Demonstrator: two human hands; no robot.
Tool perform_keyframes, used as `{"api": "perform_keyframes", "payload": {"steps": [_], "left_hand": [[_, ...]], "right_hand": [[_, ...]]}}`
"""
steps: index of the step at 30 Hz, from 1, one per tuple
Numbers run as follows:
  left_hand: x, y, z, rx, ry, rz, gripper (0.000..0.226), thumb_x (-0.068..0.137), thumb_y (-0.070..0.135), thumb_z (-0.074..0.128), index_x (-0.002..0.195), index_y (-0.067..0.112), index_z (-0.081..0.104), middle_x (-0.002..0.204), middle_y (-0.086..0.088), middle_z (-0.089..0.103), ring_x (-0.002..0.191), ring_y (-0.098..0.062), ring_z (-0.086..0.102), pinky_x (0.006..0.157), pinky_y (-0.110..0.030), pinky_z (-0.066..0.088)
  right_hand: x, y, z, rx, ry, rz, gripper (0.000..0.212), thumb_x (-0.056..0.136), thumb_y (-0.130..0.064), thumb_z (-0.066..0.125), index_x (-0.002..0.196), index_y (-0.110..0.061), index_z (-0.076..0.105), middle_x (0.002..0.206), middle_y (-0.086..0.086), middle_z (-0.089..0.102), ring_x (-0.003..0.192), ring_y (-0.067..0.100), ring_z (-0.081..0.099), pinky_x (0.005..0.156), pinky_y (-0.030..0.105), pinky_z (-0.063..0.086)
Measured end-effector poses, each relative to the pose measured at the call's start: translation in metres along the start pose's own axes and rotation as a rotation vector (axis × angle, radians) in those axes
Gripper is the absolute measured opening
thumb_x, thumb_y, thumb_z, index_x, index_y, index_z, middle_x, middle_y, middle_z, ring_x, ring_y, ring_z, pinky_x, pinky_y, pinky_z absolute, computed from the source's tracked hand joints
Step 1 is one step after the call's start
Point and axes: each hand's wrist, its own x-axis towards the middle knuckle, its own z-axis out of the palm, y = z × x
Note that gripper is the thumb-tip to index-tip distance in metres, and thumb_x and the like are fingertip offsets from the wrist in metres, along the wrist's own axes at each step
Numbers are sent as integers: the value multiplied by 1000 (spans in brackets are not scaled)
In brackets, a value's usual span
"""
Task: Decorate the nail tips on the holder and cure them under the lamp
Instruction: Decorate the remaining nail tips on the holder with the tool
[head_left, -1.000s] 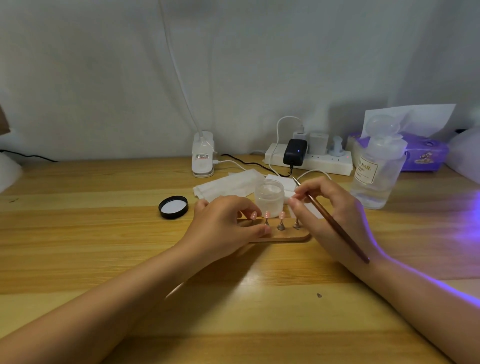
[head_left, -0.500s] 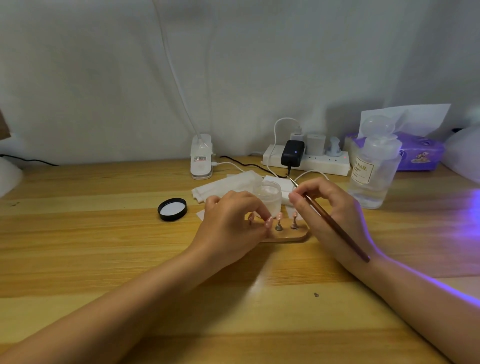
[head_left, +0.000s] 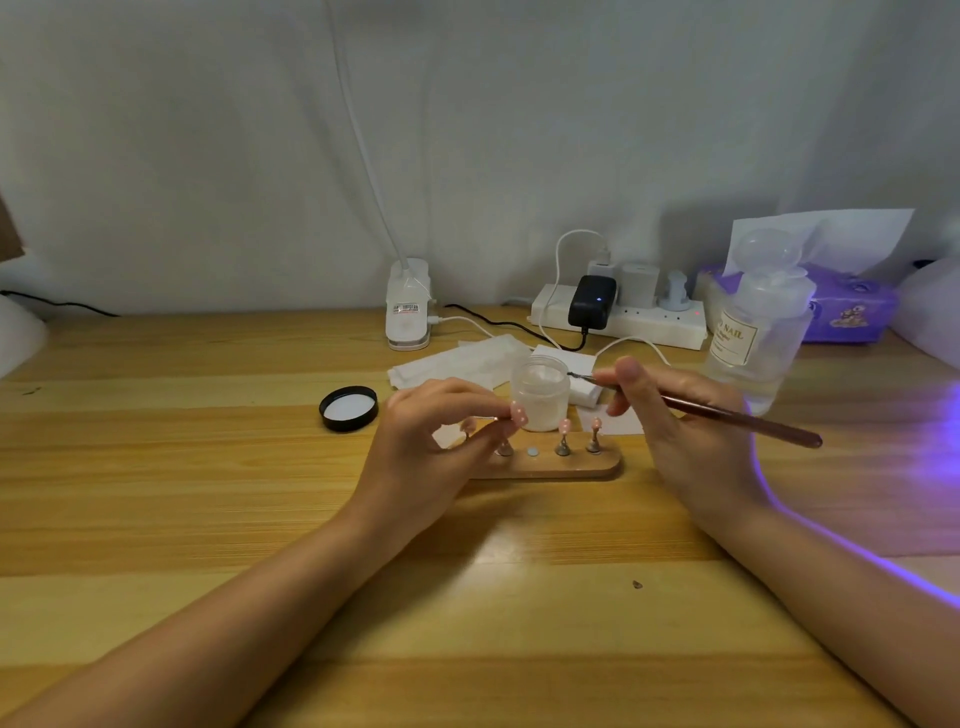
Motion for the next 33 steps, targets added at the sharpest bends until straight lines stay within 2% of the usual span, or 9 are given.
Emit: {"api": "perform_keyframes", "payload": {"steps": [5,9,12,17,20,23,26,29,33], "left_hand": [[-1,-2,0,-2,15,-39,21,75,13,66,96,13,68,84,6,68,82,-6,62,73,-31,49],[-1,-3,0,1,31,-61,24,75,3,70,94,17,68,84,10,66,83,-5,61,74,-30,49],[0,-3,0,2,39,-61,23,75,4,69,93,18,68,84,10,66,82,-5,61,73,-29,49],[0,-3,0,17,38,-35,22,75,5,70,92,18,68,82,10,66,81,-4,61,73,-28,48],[0,-3,1,13,41,-31,20,75,4,70,91,15,69,80,7,67,80,-4,61,73,-28,47],[0,-3,1,2,36,-46,16,76,8,69,91,15,70,79,9,66,80,-2,60,73,-26,47],[0,-4,0,-1,38,-53,18,76,9,69,92,17,69,80,10,66,81,-2,60,73,-24,46],[0,-4,1,7,39,-62,21,75,5,70,93,17,69,81,10,66,82,-3,60,73,-22,46],[0,-4,1,10,42,-74,20,75,5,70,91,17,70,80,13,65,81,-2,60,74,-23,46]], "right_hand": [[5,-1,3,7,58,28,18,83,-34,48,83,-27,64,76,-12,63,75,-6,60,72,7,42],[16,-4,5,-9,36,36,14,80,-37,54,78,-24,56,70,-4,64,66,3,62,62,11,46],[31,-6,8,-19,-21,74,25,74,-42,60,71,-19,51,67,3,64,60,3,63,57,14,50],[67,-2,22,-309,-156,78,31,77,-37,70,60,-19,52,55,-8,54,53,3,54,53,19,46],[80,-2,33,-513,-280,96,35,78,-39,69,56,-19,50,57,-3,56,61,12,56,60,28,46],[83,-2,42,-636,-369,79,35,80,-36,67,55,-20,47,57,-3,52,60,14,52,59,27,42],[83,-2,46,-625,-432,112,34,80,-28,66,54,-20,46,57,-2,49,59,14,49,58,27,40],[87,-2,44,-560,-368,131,32,80,-26,66,55,-18,48,58,0,52,64,18,54,63,31,45],[80,0,47,-572,-393,157,36,81,-32,67,55,-18,46,56,-2,49,60,14,50,60,28,42]]}}
